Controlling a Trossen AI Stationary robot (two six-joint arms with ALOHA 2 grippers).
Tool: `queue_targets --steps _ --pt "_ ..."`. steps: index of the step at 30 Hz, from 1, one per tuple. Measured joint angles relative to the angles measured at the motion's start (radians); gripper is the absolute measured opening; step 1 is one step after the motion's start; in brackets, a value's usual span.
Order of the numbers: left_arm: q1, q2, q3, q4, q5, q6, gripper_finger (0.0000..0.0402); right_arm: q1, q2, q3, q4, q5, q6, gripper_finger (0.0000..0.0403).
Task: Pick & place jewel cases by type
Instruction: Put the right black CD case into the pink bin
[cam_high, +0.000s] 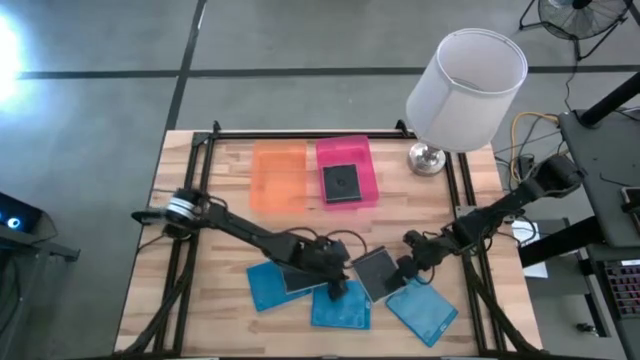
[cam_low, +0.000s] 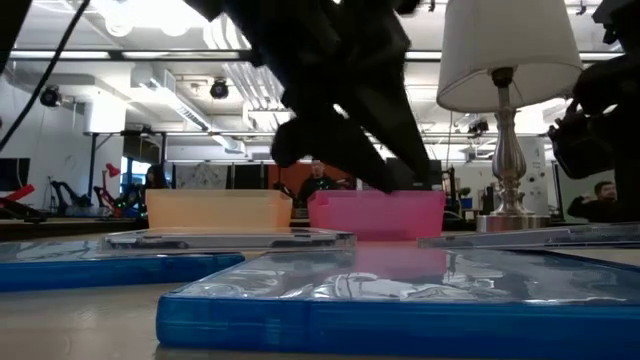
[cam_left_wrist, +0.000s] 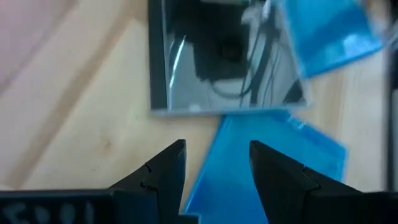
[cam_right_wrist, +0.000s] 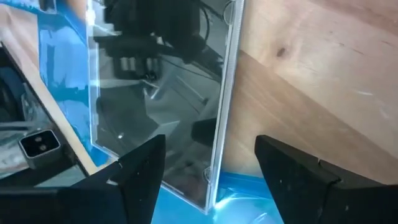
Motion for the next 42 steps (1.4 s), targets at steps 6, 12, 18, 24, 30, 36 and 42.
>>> queue_targets --steps 6,12,18,24,30,36,42 --pt "0.005 0.106 0.143 -0.120 0.041 0.015 0.0161 -0.002 0.006 0.065 -0.129 0.053 -0.014 0.0251" --pt "0.015 0.170 0.199 -0.119 0.076 0.034 0.0161 -0.004 0.019 0.098 -0.190 0.107 -0.070 0.0251" --pt "0.029 0.209 0.202 -0.087 0.092 0.039 0.0161 -0.008 0.091 0.036 0.074 0.065 -0.057 0.0249" --pt "0.036 0.238 0.201 0.008 0.118 0.035 0.0161 -0.007 0.176 0.033 0.235 0.037 -0.050 0.0249" --pt "0.046 0.242 0.206 0.005 0.127 0.037 0.0161 -0.018 0.229 0.057 0.309 0.015 -0.092 0.0248" --pt "0.055 0.221 0.205 -0.069 0.115 0.058 0.0161 -0.020 0.200 0.061 0.284 0.012 -0.113 0.0207" --pt "0.034 0.126 0.192 -0.231 0.001 0.056 0.0161 -0.020 0.138 0.056 0.252 0.068 -0.056 0.0107"
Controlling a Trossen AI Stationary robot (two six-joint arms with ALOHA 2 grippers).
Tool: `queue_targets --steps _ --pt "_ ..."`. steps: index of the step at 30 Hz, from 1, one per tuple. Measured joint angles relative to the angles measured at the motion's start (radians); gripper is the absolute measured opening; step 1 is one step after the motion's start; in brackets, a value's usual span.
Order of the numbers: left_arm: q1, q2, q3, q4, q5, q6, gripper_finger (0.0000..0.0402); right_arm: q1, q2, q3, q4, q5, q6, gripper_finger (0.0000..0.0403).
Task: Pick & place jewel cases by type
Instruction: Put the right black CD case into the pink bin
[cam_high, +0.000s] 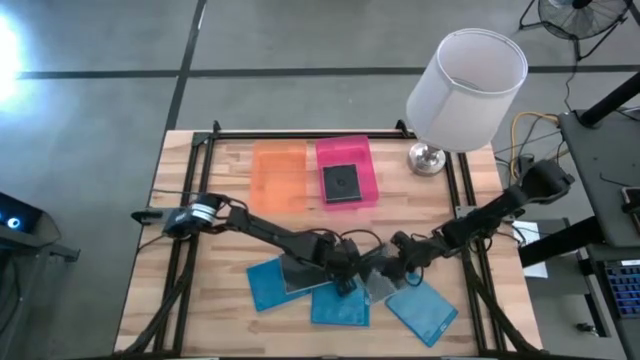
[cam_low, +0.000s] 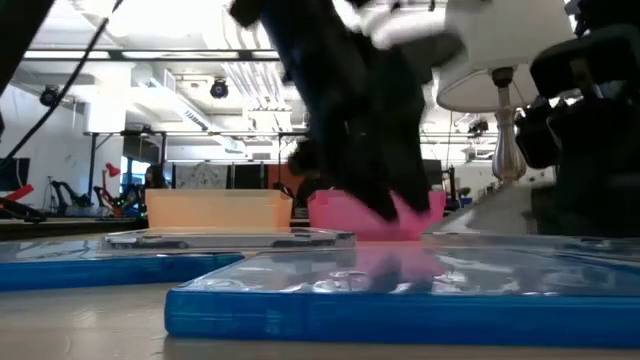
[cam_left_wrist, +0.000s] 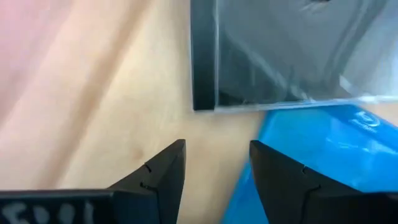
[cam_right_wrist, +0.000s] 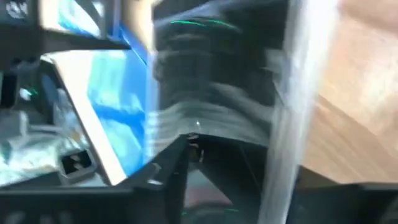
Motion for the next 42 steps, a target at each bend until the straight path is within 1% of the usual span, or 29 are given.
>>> queue_targets --steps 3,5,6,9,11,13,14,15,17,19,21,24,26,30,32,35,37,39,42 --pt "-0.022 -0.084 -0.016 -0.051 -0.061 -0.027 0.0161 0.001 -0.040 -0.001 0.002 0.056 0.038 0.0056" --pt "-0.036 -0.143 -0.027 -0.075 -0.110 -0.080 0.0161 0.000 -0.084 -0.002 0.001 0.108 0.056 0.0029" --pt "-0.048 -0.178 -0.038 -0.101 -0.151 -0.112 0.0161 0.000 -0.108 -0.003 0.002 0.145 0.065 0.0020" --pt "-0.085 -0.292 -0.069 -0.139 -0.292 -0.201 0.0161 -0.010 -0.202 0.007 0.041 0.259 0.088 0.0015" --pt "-0.114 -0.379 -0.106 -0.157 -0.372 -0.267 0.0161 -0.041 -0.259 0.025 0.072 0.342 0.090 0.0015" --pt "-0.136 -0.460 -0.149 -0.155 -0.421 -0.327 0.0161 -0.103 -0.307 0.039 0.058 0.378 0.053 0.0015" --pt "-0.145 -0.498 -0.176 -0.153 -0.437 -0.357 0.0161 -0.153 -0.318 0.055 0.052 0.375 0.021 0.0015" --pt "-0.152 -0.535 -0.203 -0.156 -0.452 -0.380 0.0161 -0.212 -0.324 0.078 0.039 0.348 -0.011 0.0015" --pt "-0.156 -0.593 -0.251 -0.139 -0.476 -0.404 0.0161 -0.349 -0.314 0.127 -0.040 0.250 -0.096 0.0015" --pt "-0.163 -0.648 -0.296 -0.127 -0.505 -0.405 0.0161 -0.483 -0.262 0.197 -0.112 0.145 -0.211 0.0015" --pt "-0.163 -0.693 -0.337 -0.100 -0.518 -0.411 0.0161 -0.602 -0.206 0.267 -0.200 0.064 -0.340 0.0015" --pt "-0.168 -0.746 -0.392 -0.096 -0.528 -0.441 0.0161 -0.751 -0.112 0.383 -0.254 -0.064 -0.465 0.0015" --pt "-0.173 -0.775 -0.422 -0.083 -0.547 -0.460 0.0161 -0.814 -0.032 0.449 -0.298 -0.118 -0.524 0.0015" --pt "-0.193 -0.822 -0.474 -0.084 -0.604 -0.497 0.0161 -0.866 0.116 0.582 -0.357 -0.142 -0.562 0.0015" --pt "-0.198 -0.835 -0.493 -0.087 -0.619 -0.508 0.0161 -0.869 0.190 0.632 -0.381 -0.160 -0.566 0.0015" --pt "-0.206 -0.843 -0.511 -0.088 -0.634 -0.510 0.0161 -0.869 0.293 0.697 -0.415 -0.154 -0.545 0.0015" --pt "-0.207 -0.843 -0.517 -0.084 -0.635 -0.510 0.0161 -0.869 0.343 0.733 -0.438 -0.152 -0.498 0.0015" --pt "-0.210 -0.844 -0.524 -0.087 -0.635 -0.510 0.0161 -0.869 0.389 0.755 -0.446 -0.171 -0.467 0.0015" --pt "-0.213 -0.844 -0.530 -0.087 -0.635 -0.500 0.0161 -0.866 0.430 0.800 -0.478 -0.181 -0.443 0.0019"
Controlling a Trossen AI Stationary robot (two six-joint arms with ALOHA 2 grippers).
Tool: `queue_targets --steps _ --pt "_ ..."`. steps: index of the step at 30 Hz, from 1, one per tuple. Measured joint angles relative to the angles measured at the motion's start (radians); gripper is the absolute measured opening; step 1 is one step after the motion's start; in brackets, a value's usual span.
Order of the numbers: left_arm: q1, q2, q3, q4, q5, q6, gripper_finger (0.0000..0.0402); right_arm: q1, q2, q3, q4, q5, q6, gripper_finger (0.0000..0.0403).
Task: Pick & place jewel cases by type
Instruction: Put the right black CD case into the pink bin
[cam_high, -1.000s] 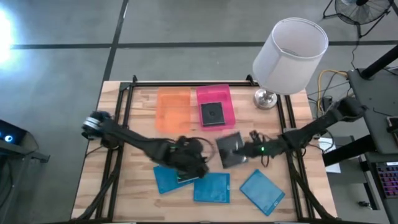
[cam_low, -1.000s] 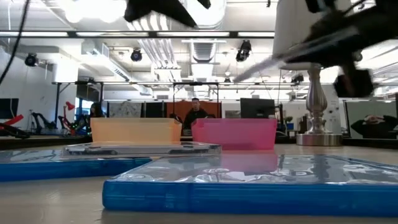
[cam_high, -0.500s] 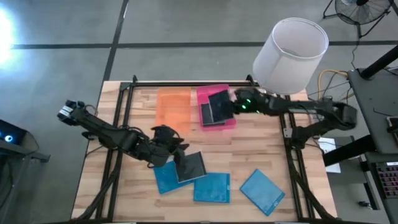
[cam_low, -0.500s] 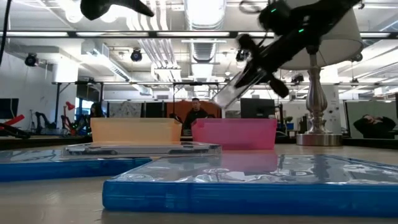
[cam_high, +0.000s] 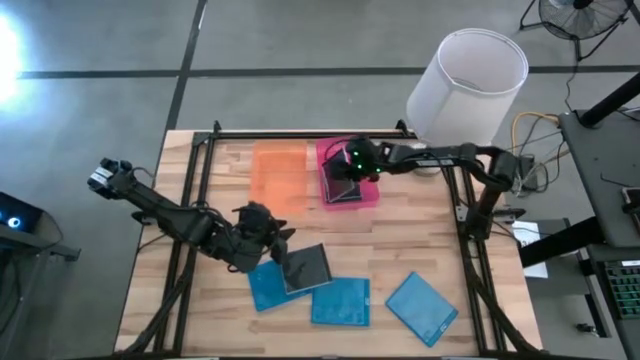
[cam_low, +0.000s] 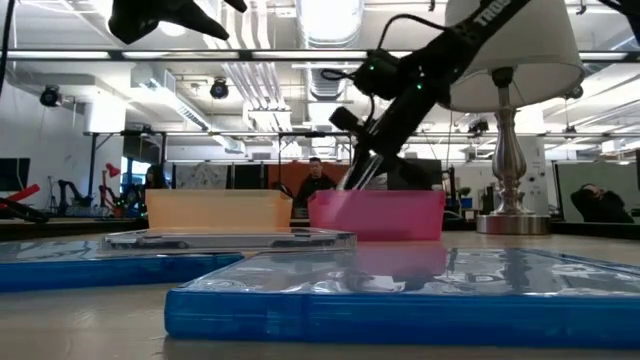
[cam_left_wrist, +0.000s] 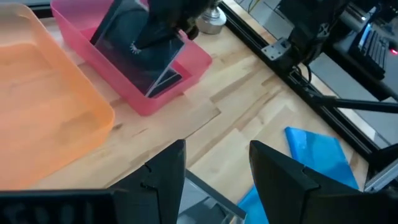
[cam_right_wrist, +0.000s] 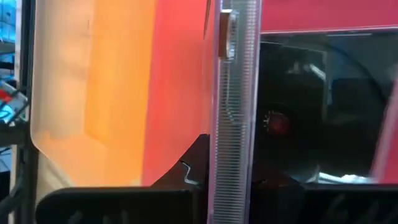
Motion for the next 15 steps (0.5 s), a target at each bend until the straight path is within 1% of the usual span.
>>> queue_targets --steps 3,7,12,15 --pt "0.000 -0.003 -0.011 0.001 0.001 0.002 0.0161 0.001 0.017 0.061 -0.113 0.025 -0.013 0.0040" --pt "0.000 -0.008 -0.013 0.000 0.001 0.011 0.0161 0.000 0.034 0.116 -0.279 0.066 -0.084 0.0097" --pt "0.001 -0.010 -0.013 -0.001 0.000 0.060 0.0161 0.005 0.032 0.157 -0.373 0.062 -0.123 0.0173" --pt "0.002 -0.011 -0.013 -0.001 0.000 0.068 0.0161 0.020 0.022 0.187 -0.406 0.061 -0.163 0.0209"
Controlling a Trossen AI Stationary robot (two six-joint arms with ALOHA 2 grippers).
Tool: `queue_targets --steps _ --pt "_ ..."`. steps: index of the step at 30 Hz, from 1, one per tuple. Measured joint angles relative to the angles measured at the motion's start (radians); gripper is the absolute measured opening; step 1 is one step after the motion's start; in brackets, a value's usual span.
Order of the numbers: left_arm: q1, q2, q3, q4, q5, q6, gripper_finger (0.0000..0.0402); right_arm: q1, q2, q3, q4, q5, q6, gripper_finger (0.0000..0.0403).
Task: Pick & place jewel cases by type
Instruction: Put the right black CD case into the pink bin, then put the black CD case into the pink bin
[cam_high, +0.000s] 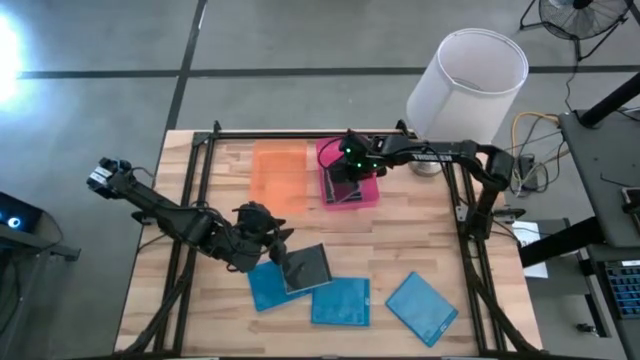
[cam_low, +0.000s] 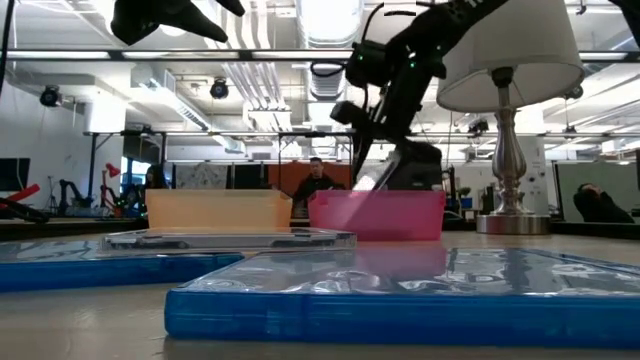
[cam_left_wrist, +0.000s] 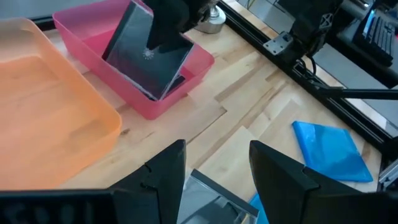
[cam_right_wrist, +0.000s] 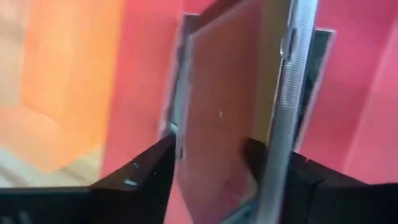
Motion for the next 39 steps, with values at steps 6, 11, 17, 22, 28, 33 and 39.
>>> queue_targets --steps 6,11,17,22,28,33,39 --pt "0.000 0.000 0.000 0.000 0.000 0.002 0.0161 0.027 0.014 0.009 -0.167 0.053 -0.052 0.0248" --pt "0.001 0.000 0.000 -0.001 0.001 -0.001 0.0161 0.100 -0.080 0.065 -0.269 0.266 -0.174 0.0267" --pt "0.001 0.000 -0.014 -0.060 0.136 -0.022 0.0161 0.194 -0.216 0.052 -0.257 0.014 -0.209 0.0264" --pt "-0.026 0.023 -0.096 -0.062 0.332 -0.092 0.0161 0.340 -0.238 -0.092 -0.233 -0.119 -0.047 0.0252" --pt "-0.115 0.109 -0.179 -0.010 0.421 -0.253 0.0161 0.499 -0.191 -0.273 0.237 -0.151 0.227 0.0254" --pt "-0.156 0.219 -0.175 0.093 0.442 -0.299 0.0161 0.537 -0.066 -0.315 0.529 -0.134 0.363 0.0261" --pt "-0.149 0.346 -0.152 0.118 0.451 -0.341 0.0161 0.552 0.083 -0.241 0.511 -0.091 0.339 0.0274"
